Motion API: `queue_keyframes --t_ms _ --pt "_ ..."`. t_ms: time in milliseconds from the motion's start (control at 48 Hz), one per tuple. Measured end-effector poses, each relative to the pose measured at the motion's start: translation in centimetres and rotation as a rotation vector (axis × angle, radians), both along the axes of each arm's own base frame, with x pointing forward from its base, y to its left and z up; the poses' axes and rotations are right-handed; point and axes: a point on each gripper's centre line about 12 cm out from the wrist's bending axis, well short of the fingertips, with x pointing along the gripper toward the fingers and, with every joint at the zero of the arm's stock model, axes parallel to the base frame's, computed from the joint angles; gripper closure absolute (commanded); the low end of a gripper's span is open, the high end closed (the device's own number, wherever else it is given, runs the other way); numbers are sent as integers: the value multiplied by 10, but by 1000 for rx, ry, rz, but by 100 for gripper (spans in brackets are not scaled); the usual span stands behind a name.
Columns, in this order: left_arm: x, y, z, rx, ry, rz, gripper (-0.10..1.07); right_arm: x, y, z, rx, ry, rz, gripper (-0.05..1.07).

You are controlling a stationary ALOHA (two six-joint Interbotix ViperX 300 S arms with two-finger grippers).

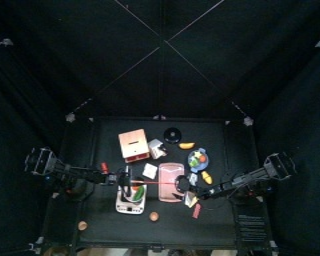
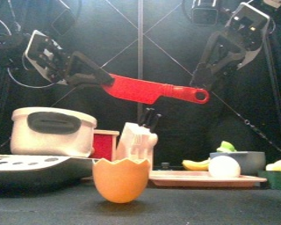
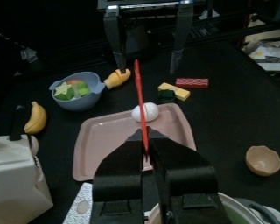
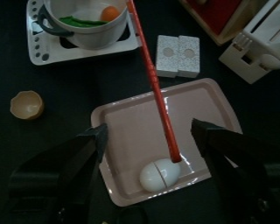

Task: Cut egg

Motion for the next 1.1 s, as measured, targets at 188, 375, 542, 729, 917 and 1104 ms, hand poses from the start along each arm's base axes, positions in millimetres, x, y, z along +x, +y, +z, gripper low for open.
queue_keyframes --t_ms 188,375,542,729,917,1104 --pt "0 0 2 -5 -18 2 59 -8 -4 10 8 -32 -6 -1" --pt "6 0 2 0 -72 8 59 -15 -9 23 43 -75 -19 -1" --pt "16 0 -2 5 -113 17 59 -18 -13 25 65 -86 -28 -1" --pt "29 -1 -8 8 -110 17 59 -22 -20 18 77 -66 -54 4" --pt "34 -1 -5 1 -126 26 59 -27 -22 8 92 -37 -71 22" --pt "36 -1 -1 -9 -138 31 59 -29 -24 5 100 -26 -89 46"
